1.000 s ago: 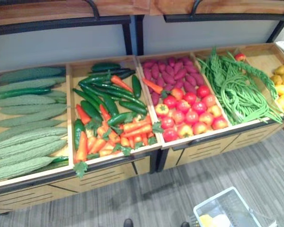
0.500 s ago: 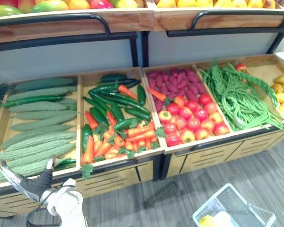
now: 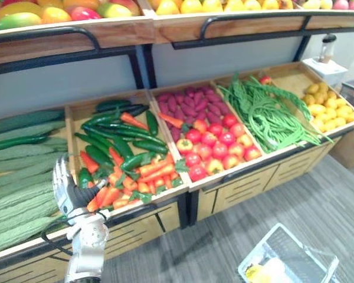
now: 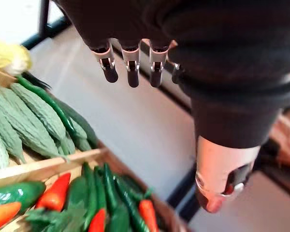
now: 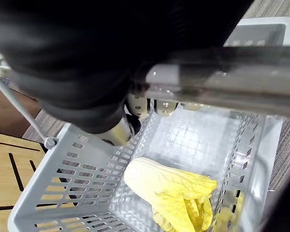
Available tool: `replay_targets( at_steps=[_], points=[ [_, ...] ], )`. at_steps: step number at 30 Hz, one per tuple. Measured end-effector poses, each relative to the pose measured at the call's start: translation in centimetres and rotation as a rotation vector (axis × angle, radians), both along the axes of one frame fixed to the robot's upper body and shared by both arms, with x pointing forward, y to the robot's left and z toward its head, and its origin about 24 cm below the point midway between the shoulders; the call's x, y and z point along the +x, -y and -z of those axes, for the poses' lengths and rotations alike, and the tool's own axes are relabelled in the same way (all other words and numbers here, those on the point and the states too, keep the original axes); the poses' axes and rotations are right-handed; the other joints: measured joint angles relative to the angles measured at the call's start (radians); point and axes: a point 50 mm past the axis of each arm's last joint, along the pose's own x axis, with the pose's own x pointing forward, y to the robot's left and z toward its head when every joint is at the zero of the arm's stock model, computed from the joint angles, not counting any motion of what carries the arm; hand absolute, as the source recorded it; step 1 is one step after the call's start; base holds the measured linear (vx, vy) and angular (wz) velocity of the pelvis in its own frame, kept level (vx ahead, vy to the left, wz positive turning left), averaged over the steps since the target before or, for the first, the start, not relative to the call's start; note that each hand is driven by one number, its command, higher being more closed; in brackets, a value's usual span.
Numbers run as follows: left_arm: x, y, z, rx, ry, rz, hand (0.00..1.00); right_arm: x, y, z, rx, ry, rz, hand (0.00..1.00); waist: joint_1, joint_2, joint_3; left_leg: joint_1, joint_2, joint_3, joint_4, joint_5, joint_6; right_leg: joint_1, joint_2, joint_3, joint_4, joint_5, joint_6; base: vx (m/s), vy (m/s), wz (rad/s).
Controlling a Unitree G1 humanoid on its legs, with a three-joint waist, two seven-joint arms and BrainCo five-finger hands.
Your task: Pick vegetable in the basket
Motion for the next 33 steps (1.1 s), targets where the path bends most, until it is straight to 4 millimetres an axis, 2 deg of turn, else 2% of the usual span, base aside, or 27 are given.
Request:
replay_targets(
  at_steps=[3,6,10,17,22,25,29,33],
  points=[
    [1.3,-0.8,0.2,0.055,-0.115,0.051,0.0,0.7,0.6,-0.4,-0.021,0.014,-0.044,1.0,-0.013,0.011,0.012,-0.007,-0.003,0.018,0.0,-0.003,0.001,-0.017,-0.001,0.016,-0.001,0.005,0.001,0.03,0.012,-0.17],
    [3.0,-0.2,-0.1,0.09,-0.176,0.126,0.0,1.1,0.7,-0.5,-0.022,0.028,-0.057,1.0,-0.015,0.017,0.033,-0.011,-0.002,0.018,0.0,-0.004,0.0,-0.019,0.0,0.015,-0.005,0.011,0.002,0.02,-0.004,-0.03],
    [5.2,2.3,-0.8,0.207,-0.228,0.282,0.0,2.2,0.6,-0.8,-0.035,0.058,-0.108,1.0,-0.014,0.019,0.057,-0.02,-0.001,0.028,0.001,-0.005,-0.001,-0.03,-0.001,0.019,-0.008,0.012,0.002,0.04,-0.011,-0.04],
    [7.6,5.6,-2.0,0.255,-0.214,0.434,0.0,4.2,0.3,-1.3,-0.056,0.108,-0.187,1.0,-0.009,0.02,0.076,-0.048,0.004,0.043,0.001,-0.004,-0.001,-0.07,-0.003,0.026,0.005,0.014,0.001,0.02,-0.01,-0.05],
    [9.3,7.6,-3.7,0.302,-0.172,0.518,0.0,5.4,0.1,-1.7,-0.067,0.146,-0.213,1.0,0.012,0.021,0.096,-0.083,0.008,0.046,0.001,-0.003,-0.001,-0.113,-0.008,0.025,0.025,0.014,0.001,-0.01,-0.004,0.0],
    [9.2,7.6,-3.1,0.3,-0.204,0.518,0.0,5.7,0.0,-1.8,-0.066,0.153,-0.222,1.0,0.012,0.021,0.1,-0.086,0.011,0.051,0.016,-0.005,-0.003,-0.117,-0.01,0.025,0.043,0.014,0.001,0.0,0.0,0.0],
    [10.0,7.7,-4.0,0.308,-0.183,0.511,0.0,6.5,-0.1,-2.0,-0.071,0.173,-0.228,1.0,0.021,0.011,0.123,-0.12,0.013,0.058,0.032,-0.007,-0.001,-0.142,-0.014,0.027,0.05,0.014,0.001,-0.02,-0.007,0.05],
    [10.1,7.3,-3.9,0.3,-0.202,0.482,0.0,6.6,0.0,-2.0,-0.073,0.175,-0.227,1.0,0.022,0.009,0.129,-0.137,0.012,0.062,0.036,-0.008,-0.001,-0.157,-0.014,0.032,0.057,0.014,0.001,0.0,0.0,0.0]
  ],
)
